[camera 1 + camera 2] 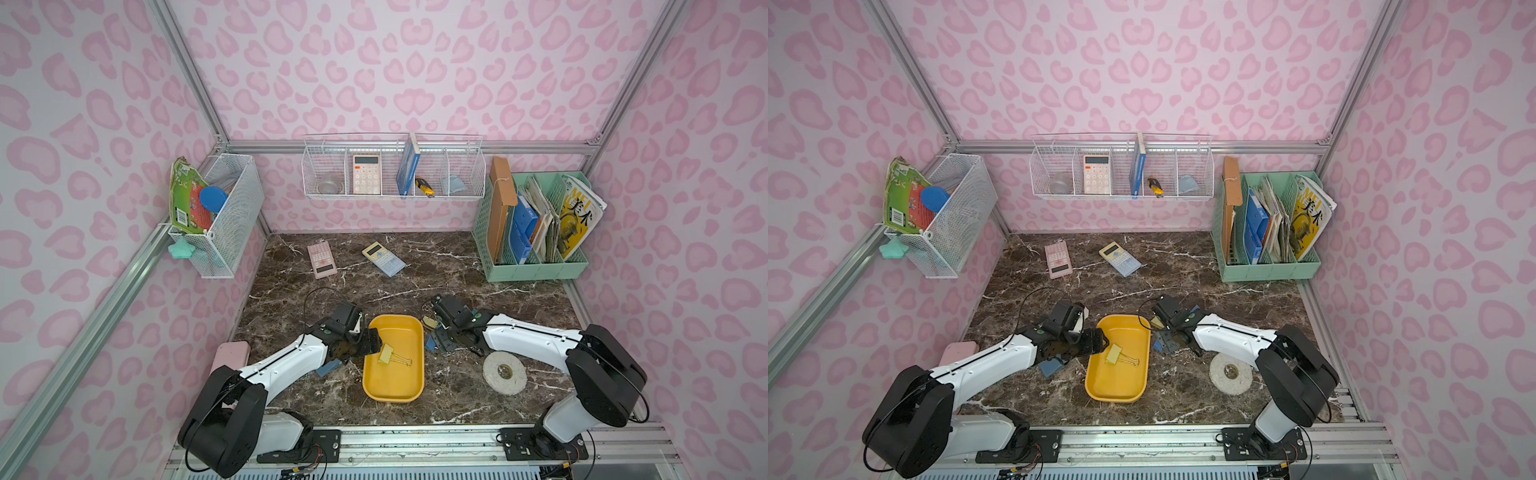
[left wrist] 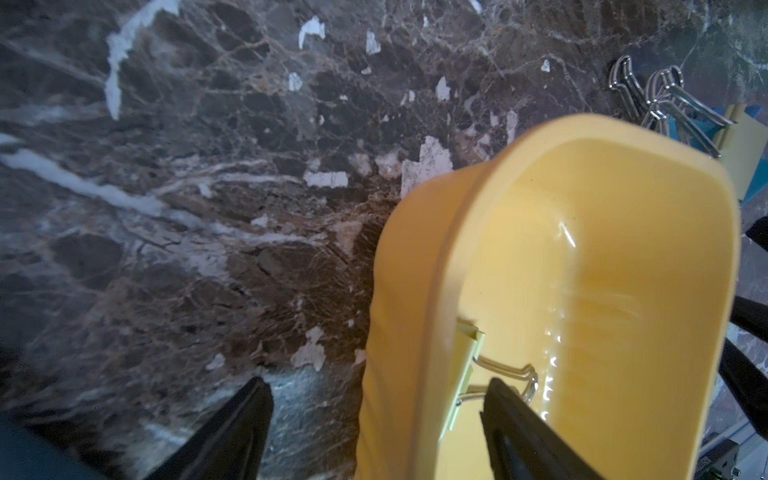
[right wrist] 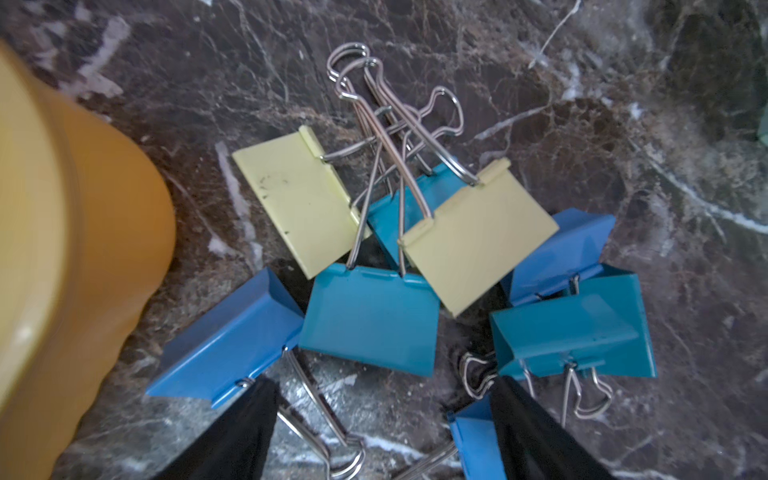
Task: Put the binder clips in the storage box
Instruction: Pick up the binder clip at the center of the board.
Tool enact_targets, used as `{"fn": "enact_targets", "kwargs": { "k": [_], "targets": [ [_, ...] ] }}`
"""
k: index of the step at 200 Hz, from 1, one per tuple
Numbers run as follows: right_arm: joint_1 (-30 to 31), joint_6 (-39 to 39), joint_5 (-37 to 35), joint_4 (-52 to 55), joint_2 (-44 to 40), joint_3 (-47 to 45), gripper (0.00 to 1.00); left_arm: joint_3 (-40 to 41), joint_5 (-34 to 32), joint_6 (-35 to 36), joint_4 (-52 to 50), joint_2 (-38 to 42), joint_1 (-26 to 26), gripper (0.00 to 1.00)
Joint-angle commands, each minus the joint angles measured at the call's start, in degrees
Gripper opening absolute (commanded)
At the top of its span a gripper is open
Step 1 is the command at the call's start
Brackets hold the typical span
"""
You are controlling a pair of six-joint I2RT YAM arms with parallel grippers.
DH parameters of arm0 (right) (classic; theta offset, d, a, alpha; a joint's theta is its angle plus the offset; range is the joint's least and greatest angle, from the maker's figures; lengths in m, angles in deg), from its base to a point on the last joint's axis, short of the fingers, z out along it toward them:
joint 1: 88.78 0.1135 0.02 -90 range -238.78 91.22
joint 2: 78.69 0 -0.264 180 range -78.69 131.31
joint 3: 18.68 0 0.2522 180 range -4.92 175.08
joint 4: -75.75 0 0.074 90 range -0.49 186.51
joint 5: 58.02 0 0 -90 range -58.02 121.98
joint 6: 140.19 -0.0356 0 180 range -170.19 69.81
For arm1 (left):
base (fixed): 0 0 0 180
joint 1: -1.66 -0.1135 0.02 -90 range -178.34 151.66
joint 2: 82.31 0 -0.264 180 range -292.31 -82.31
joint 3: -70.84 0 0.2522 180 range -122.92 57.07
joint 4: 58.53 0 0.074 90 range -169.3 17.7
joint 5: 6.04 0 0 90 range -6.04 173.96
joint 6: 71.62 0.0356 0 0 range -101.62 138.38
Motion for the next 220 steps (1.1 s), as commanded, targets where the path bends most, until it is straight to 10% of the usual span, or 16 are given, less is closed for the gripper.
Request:
{"fn": "enact_targets", "kwargs": {
  "k": [1, 220],
  "targets": [
    [-0.2, 1.2, -1.9, -1.0, 0.8, 0.4, 0.84, -0.3, 0.0, 0.8, 0.4, -0.1, 0.0, 0.84],
    [-1.6, -1.3, -4.2, -1.2, 3.6, 2.7, 0.58, -0.2, -1.0, 1.0, -0.5, -0.3, -0.1, 0.84]
  ]
}}
